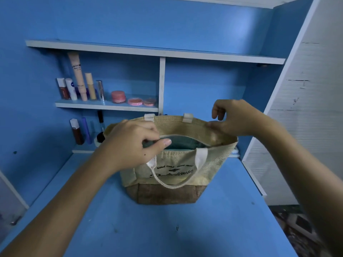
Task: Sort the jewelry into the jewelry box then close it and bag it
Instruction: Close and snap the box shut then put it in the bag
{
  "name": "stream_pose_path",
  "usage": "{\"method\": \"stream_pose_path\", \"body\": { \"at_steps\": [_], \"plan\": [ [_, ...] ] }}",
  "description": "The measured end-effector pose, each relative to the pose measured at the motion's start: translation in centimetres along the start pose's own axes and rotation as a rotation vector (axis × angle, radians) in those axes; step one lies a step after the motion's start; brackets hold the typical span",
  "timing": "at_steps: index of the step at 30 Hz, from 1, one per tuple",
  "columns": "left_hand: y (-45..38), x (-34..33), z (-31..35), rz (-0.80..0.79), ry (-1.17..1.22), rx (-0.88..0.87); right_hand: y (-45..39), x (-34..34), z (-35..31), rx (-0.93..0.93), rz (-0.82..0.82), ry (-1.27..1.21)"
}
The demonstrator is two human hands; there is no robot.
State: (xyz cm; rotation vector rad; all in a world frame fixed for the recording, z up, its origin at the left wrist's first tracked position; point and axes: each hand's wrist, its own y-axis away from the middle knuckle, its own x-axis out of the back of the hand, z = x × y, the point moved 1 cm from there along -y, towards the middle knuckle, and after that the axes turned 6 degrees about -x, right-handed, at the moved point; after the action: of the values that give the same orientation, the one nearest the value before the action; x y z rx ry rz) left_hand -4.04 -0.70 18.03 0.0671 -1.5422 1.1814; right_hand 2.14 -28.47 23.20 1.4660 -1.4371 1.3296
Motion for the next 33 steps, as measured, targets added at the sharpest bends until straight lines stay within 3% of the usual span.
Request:
{"method": "stream_pose_path", "body": {
  "at_steps": [4, 8, 12, 17, 33],
  "plan": [
    [-3.2, -0.3, 1.0, -0.209, 0.072, 0.057, 1.0, -0.6, 2.4, -0.186, -0.173, -0.078],
    [-6.8, -2.1, 2.3, -0.324, 0.183, 0.106, 2.3, -1.0, 2.9, -0.316, -0.315, -0.317],
    [-10.4, -5.0, 3.9, -0.422, 0.212, 0.078, 2.9, -1.3, 3.0, -0.354, -0.376, -0.522],
    [-12.7, -8.0, 5.2, -0.608, 0.124, 0.052, 2.9, -1.1, 3.3, -0.384, -0.393, -0.608],
    [-13.8, -10.3, 7.1, -0.572, 0.06, 0.22, 2.4, -1.1, 3.7, -0.382, -0.408, -0.598]
  ]
}}
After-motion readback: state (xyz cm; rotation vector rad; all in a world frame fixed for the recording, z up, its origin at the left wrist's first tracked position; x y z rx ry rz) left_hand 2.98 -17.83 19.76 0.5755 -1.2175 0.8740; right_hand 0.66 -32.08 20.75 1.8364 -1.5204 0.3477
